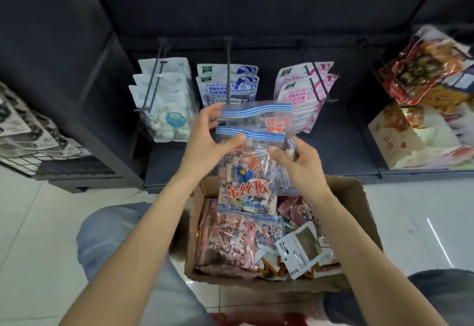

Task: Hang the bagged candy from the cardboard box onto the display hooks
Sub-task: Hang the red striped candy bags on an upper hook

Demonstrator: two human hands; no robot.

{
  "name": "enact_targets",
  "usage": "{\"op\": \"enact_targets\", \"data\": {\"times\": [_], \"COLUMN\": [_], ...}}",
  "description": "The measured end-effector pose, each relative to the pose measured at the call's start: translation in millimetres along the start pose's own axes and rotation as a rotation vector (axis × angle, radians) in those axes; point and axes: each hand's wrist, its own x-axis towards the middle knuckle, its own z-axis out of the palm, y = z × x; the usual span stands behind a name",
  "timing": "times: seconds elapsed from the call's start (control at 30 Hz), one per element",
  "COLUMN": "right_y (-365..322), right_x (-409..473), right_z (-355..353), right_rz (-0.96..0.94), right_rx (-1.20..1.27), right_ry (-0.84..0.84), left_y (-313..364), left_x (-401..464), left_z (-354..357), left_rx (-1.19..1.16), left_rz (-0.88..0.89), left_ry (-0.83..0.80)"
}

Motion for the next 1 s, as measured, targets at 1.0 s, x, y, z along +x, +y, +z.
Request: {"op": "enact_targets", "data": {"times": [1.0], "right_y": [-135], "right_x": [70], "right_z": [86], "right_rz": [-0.098], "right_rx": [0.397], "right_ry": [0.124], "left_y": [33], "left_x": [-2], "left_z": [-101], "left_rx": [-0.272], "left_rz": [0.118], "left_ry": [0.261]}}
